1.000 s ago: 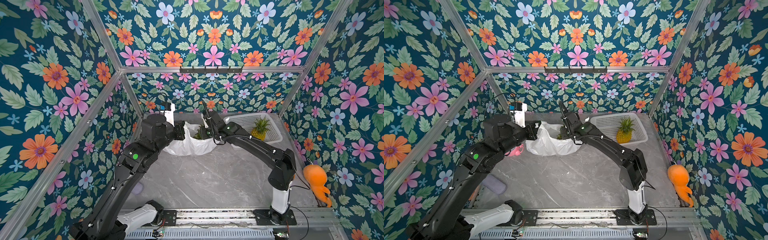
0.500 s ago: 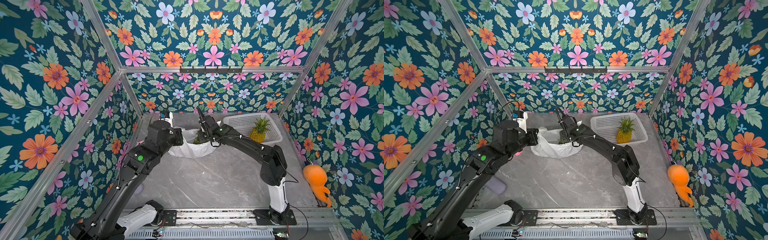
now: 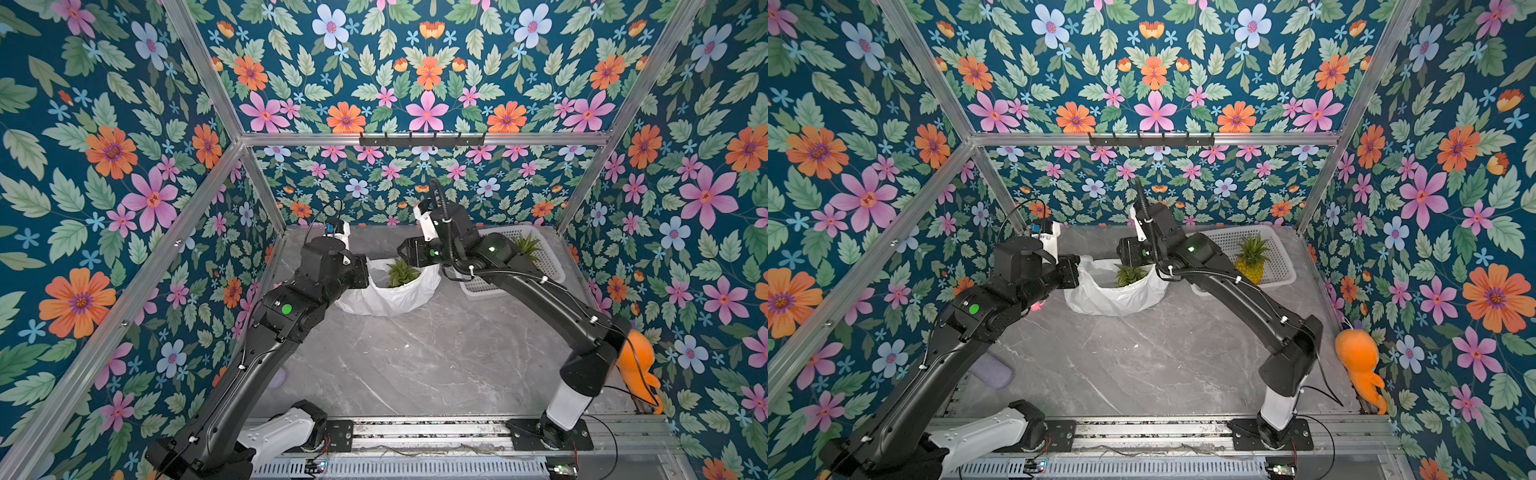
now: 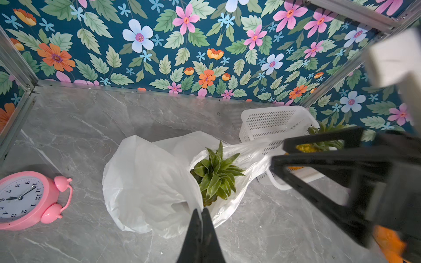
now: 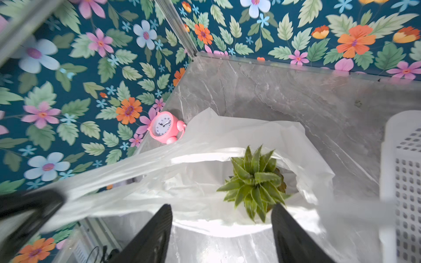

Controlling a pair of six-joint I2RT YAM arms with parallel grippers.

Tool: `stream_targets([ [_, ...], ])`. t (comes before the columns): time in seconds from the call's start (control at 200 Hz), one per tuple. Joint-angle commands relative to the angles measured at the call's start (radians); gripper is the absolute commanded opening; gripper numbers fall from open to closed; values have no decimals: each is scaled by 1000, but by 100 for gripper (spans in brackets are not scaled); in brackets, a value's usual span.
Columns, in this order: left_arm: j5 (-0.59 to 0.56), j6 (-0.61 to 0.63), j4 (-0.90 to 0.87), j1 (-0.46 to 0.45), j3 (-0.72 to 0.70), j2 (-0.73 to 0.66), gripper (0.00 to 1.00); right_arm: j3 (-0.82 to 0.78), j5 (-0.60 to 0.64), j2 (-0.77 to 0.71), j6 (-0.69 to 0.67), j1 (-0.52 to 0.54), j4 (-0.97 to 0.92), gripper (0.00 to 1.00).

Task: Place the pineapple into a plastic bag & tie a knot
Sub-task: Place the pineapple in the plastic bag, then pick up the pineapple from the basket.

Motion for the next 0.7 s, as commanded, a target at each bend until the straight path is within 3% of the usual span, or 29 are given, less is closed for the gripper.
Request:
stream_targets([
  [0.0, 5, 21, 5, 0, 2, -5, 0, -74, 91, -165, 19, -31, 3, 77],
  [0.115, -3, 26, 2, 2, -6, -13, 0, -236, 187, -328, 47, -166, -67, 94],
  [0.28, -4, 33, 7, 3, -11, -17, 0, -395, 238, -416, 31, -402, -168, 99],
  [0.495, -3, 36, 10, 3, -14, -21, 0, -362, 219, -275, -38, -604, -164, 99],
  [0.695, -5, 37, 13, 5, -9, -26, 0, -262, 181, -105, -48, -683, -136, 99],
])
